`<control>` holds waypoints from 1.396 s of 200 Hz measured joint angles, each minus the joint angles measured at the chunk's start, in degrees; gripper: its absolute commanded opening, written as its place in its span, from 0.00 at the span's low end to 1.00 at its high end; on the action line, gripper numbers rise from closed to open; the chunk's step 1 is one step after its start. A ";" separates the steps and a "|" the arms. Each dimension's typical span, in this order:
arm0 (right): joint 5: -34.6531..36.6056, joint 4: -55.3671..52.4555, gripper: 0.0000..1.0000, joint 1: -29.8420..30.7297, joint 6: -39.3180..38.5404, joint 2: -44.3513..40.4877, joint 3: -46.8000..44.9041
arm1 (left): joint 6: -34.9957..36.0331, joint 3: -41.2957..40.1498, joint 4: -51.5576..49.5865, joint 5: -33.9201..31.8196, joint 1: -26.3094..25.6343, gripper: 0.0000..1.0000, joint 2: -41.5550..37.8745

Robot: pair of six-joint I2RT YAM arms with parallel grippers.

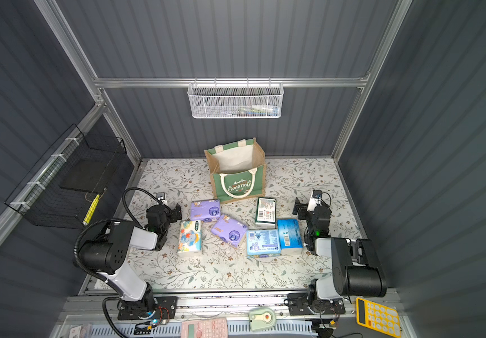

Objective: Put tissues into the canvas bag
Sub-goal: Pick up the pack of facial tissues from the center of the board.

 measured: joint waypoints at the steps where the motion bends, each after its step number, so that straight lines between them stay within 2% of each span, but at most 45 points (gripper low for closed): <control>1: -0.02 0.02 0.99 0.00 0.00 0.00 0.00 | 0.00 0.02 0.00 0.02 0.02 1.00 0.00; 42: -0.63 -0.02 0.99 -0.39 0.15 -0.04 0.00 | -0.04 0.44 -0.61 0.83 0.98 1.00 -0.09; 62: -0.48 -2.54 0.99 -0.79 0.63 -2.71 -0.02 | -0.57 4.74 -10.73 0.13 1.53 1.00 -2.25; 89: -0.79 -15.17 0.99 -3.45 5.20 -15.47 1.46 | -1.31 14.86 -25.46 0.02 2.05 1.00 -10.05; 116: -3.48 -28.52 0.99 -5.42 9.77 -26.82 6.03 | -3.85 22.40 -33.27 1.81 2.05 1.00 -17.73; 141: -6.82 -40.72 0.99 -5.53 13.55 -32.17 10.10 | -7.21 26.56 -38.51 4.66 1.22 1.00 -20.37; 154: -8.52 -46.38 0.99 -5.84 15.43 -33.24 11.47 | -8.04 27.34 -41.18 4.37 -1.36 1.00 -21.09; 187: -13.86 -58.07 0.99 -8.46 21.38 -33.57 12.50 | -9.14 29.81 -47.52 3.78 -12.41 1.00 -21.31; 227: -20.96 -64.46 0.99 -12.72 27.15 -33.57 11.91 | -10.75 32.48 -51.93 0.00 -25.42 1.00 -20.98; 255: -23.71 -68.04 0.99 -14.69 29.03 -34.38 9.81 | -12.41 35.34 -54.16 -1.88 -34.07 1.00 -17.20; 279: -24.55 -70.93 0.99 -14.99 29.62 -36.41 7.89 | -14.95 38.23 -55.89 -1.22 -39.56 1.00 -12.00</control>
